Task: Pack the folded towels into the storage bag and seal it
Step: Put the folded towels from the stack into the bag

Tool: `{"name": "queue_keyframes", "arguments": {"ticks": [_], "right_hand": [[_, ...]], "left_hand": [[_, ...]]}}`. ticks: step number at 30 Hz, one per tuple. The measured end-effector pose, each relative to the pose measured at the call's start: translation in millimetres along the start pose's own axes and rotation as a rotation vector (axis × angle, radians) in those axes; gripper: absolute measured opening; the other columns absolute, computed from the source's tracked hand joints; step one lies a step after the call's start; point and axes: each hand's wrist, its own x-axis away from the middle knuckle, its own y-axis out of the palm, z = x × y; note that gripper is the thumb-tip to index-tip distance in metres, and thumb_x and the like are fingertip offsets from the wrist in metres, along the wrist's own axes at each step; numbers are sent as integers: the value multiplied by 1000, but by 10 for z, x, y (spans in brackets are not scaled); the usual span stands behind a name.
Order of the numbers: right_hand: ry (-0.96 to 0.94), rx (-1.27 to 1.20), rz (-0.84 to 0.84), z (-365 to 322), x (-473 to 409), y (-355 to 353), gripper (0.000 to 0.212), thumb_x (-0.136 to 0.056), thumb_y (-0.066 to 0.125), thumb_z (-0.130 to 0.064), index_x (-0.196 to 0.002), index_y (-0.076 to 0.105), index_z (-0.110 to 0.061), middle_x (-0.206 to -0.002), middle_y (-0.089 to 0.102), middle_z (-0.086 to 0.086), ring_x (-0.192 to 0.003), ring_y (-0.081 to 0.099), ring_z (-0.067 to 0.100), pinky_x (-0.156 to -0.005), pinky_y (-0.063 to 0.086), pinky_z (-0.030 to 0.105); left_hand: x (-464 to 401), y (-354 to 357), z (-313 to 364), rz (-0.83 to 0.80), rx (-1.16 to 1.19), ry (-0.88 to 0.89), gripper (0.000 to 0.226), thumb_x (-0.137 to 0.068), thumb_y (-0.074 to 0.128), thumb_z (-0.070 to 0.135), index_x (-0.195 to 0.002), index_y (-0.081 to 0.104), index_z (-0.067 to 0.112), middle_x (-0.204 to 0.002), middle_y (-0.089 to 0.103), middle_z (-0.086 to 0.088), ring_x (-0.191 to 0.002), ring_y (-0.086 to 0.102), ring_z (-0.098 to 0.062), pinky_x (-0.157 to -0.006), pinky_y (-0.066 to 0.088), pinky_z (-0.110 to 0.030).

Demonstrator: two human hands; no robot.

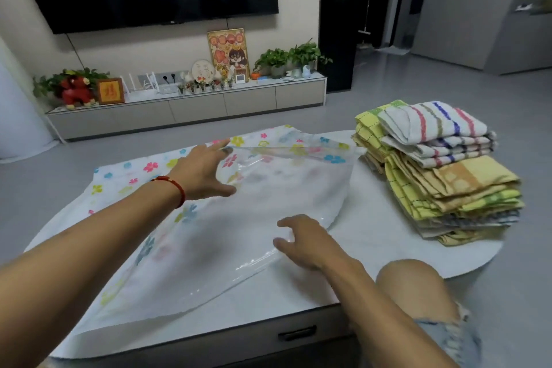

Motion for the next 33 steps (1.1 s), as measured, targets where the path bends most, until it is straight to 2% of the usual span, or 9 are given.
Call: {"name": "queue_keyframes", "arguments": {"ticks": [2,6,11,17,20,24,28,30,33], "right_hand": [[-14,-45,249,111,20,-436,40,-96,59,-40,-132,68,-26,-138,65,3,-125,60,23,-106,48,37],[61,47,709,520,-40,-1401,29,-92,58,-26,-111,78,-17,-112,77,9,-101,69,32,-85,58,42],[268,309,893,1322,-323,-2418,33,-98,47,-18,-110,77,-9,-116,70,21,-111,58,43,-91,52,49],[562,194,573,1965,-667,-2921,43,-102,50,-31,-143,58,-22,-144,57,21,-133,49,45,-112,41,50],[563,191,590,2036,-696,-2991,40,-95,65,-27,-135,63,-28,-138,61,18,-130,52,43,-113,38,54],[482,80,564,1968,-659,-3245,45,-87,73,-10,-127,63,-26,-136,59,16,-121,56,38,-95,48,44],[410,-609,334,1728,-527,-3530,49,-95,60,-3,-139,54,-25,-128,60,12,-100,65,27,-83,59,45],[357,-757,207,1548,-384,-3593,49,-96,58,-4,-140,57,-26,-129,64,11,-101,67,25,-76,59,41],[255,-904,149,1237,-111,-3539,43,-93,62,-13,-136,64,-20,-106,79,11,-85,74,23,-64,65,35]], "left_hand": [[-42,-42,63,39,112,-1,96,-73,80,47,-151,36,11,-163,24,0,-141,37,-29,-115,35,-42],[-138,-117,205,74,172,-14,90,-75,80,43,-149,39,10,-161,29,-2,-138,41,-30,-114,35,-43],[-303,-117,262,94,131,-14,89,-75,79,46,-148,41,12,-159,32,-2,-135,40,-32,-110,38,-52],[-497,-66,219,119,88,-32,89,-72,77,56,-146,45,16,-157,38,2,-134,39,-32,-108,39,-56],[-545,-39,198,116,67,-29,89,-71,75,59,-144,47,17,-156,38,4,-135,38,-31,-107,40,-57],[-546,-23,193,112,50,-56,90,-71,76,58,-145,45,18,-154,41,0,-135,37,-32,-105,41,-57],[-517,-74,206,93,41,-66,90,-73,76,57,-147,43,18,-155,40,-1,-135,35,-33,-105,41,-58],[-492,-118,217,82,48,-66,90,-74,75,56,-148,42,17,-157,37,0,-135,36,-33,-105,41,-57],[-442,-181,227,44,87,-69,91,-75,74,56,-148,40,15,-155,41,-4,-131,42,-33,-105,42,-53]]}}
